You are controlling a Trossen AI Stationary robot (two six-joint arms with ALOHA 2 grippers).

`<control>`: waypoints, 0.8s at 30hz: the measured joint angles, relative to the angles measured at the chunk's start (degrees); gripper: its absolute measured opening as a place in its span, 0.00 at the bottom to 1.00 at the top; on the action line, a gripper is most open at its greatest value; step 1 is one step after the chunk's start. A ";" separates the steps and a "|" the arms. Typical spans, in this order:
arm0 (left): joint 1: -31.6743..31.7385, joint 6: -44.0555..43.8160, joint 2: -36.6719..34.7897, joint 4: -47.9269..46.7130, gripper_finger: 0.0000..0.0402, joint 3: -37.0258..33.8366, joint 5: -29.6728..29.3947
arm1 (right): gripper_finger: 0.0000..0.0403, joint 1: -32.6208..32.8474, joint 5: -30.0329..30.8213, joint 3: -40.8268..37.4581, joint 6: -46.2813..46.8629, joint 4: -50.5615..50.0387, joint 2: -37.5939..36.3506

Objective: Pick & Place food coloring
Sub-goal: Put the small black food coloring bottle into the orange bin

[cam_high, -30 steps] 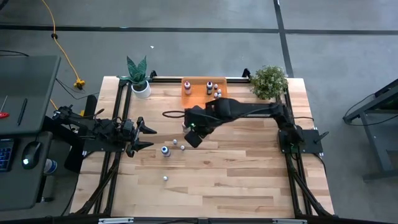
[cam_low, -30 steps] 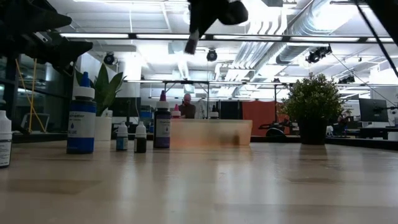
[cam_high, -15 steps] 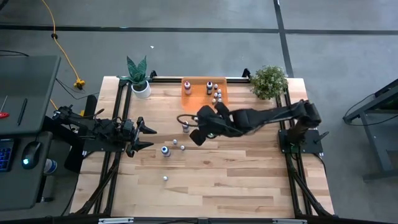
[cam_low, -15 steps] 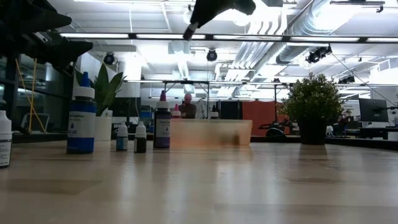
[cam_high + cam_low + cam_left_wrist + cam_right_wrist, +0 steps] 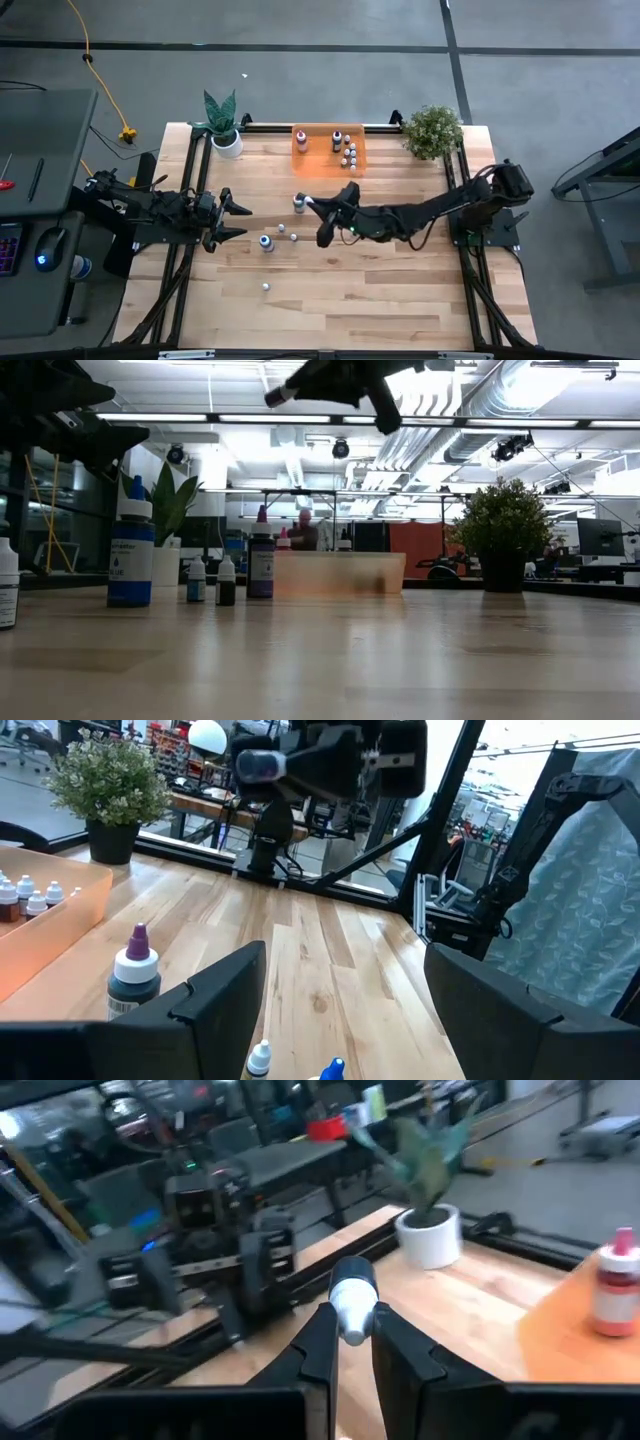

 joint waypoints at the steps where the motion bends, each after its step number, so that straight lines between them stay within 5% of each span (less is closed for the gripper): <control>1: 0.02 0.00 0.00 0.00 0.68 0.00 0.00 | 0.09 0.00 1.27 -0.69 -0.35 0.94 0.00; 5: 0.00 0.00 0.00 0.00 0.68 0.00 0.00 | 0.09 -0.63 5.55 -0.17 -5.81 0.58 -0.81; 9: 0.01 0.00 0.00 0.04 0.68 0.00 -0.01 | 0.09 -3.85 3.29 4.55 -12.28 -7.47 -3.18; 20: 0.00 0.00 0.02 0.01 0.68 0.00 0.00 | 0.09 -18.15 -0.43 30.39 -16.27 -56.50 -2.25; 24: 0.00 0.00 0.02 0.02 0.68 0.00 0.00 | 0.09 -22.26 -3.97 35.61 -9.49 -67.29 -0.17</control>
